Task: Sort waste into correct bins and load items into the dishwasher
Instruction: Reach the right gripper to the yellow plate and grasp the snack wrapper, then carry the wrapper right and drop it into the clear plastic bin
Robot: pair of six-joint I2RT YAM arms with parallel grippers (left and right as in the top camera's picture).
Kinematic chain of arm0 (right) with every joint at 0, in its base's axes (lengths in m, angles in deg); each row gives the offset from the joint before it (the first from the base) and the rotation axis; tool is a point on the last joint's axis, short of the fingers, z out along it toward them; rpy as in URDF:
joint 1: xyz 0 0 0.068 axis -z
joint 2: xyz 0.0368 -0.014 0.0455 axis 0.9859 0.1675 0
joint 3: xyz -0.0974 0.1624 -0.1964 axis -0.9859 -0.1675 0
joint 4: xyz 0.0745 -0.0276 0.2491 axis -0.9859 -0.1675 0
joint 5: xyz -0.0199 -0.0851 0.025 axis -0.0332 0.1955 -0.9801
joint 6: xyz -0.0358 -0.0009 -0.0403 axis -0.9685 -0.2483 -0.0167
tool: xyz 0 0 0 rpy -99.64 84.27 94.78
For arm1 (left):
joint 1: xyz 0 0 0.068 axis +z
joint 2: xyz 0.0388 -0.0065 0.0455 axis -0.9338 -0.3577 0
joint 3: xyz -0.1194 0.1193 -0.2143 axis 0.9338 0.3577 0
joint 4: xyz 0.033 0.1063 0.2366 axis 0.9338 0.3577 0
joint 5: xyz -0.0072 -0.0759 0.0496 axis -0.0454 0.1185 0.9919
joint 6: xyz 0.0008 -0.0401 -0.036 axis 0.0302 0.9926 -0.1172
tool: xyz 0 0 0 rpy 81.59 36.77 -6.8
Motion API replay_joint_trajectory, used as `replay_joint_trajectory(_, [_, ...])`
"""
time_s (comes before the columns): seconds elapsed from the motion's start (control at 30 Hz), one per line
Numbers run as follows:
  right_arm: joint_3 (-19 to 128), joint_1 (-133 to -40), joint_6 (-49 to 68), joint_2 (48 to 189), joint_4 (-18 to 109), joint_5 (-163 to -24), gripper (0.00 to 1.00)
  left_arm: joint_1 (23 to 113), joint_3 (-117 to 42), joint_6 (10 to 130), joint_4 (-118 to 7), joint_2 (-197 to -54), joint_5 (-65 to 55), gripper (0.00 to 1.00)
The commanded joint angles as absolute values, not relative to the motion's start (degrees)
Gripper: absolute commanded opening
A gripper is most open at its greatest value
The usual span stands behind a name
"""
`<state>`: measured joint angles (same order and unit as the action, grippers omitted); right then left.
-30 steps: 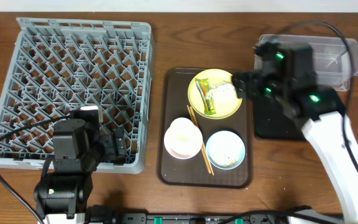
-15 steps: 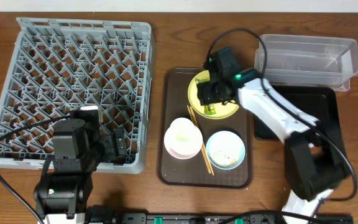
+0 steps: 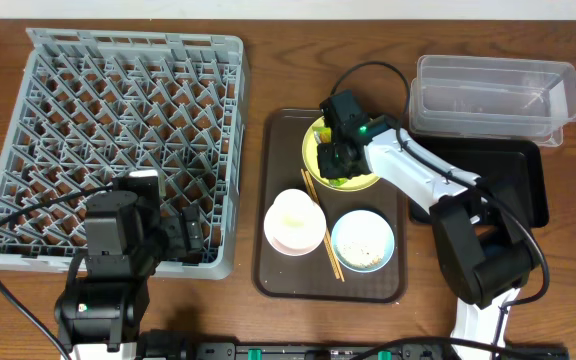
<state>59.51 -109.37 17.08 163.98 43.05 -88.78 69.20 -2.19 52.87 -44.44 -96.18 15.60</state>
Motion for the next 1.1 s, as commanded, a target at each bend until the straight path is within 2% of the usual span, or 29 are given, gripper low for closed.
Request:
replay_joint_trajectory(0.0, [60.29,-110.12,17.84,164.66,42.90,-88.67,0.08,69.12,-3.46,52.96,-44.46,-96.07,15.47,0.93])
replay_joint_trajectory(0.07, [60.34,-110.10,17.82,163.83,42.64,-88.91,0.01,69.12,-3.46,52.96,-44.44,-96.07,15.47,0.93])
replay_joint_trajectory(0.37, [60.67,-106.27,17.82,148.13,40.84,-82.95,0.01,69.12,-3.46,52.93,-44.46,-96.07,15.49,0.93])
replay_joint_trajectory(0.57, [60.67,-99.45,33.01,140.94,31.56,-72.65,0.01,69.12,-3.46,52.93,-44.44,-96.07,15.49,0.93])
replay_joint_trajectory(0.73, [60.12,-91.60,45.60,140.70,23.27,-72.24,0.01,69.12,-3.46,52.93,-44.44,-96.07,15.49,0.93])
replay_joint_trajectory(0.97, [53.04,-85.46,51.44,140.70,23.49,-72.08,0.01,69.12,-3.46,52.93,-44.44,-96.07,15.49,0.93])
replay_joint_trajectory(1.07, [49.39,-84.35,48.88,140.70,27.14,-72.06,0.01,69.12,-3.46,52.93,-44.44,-96.07,15.49,0.93])
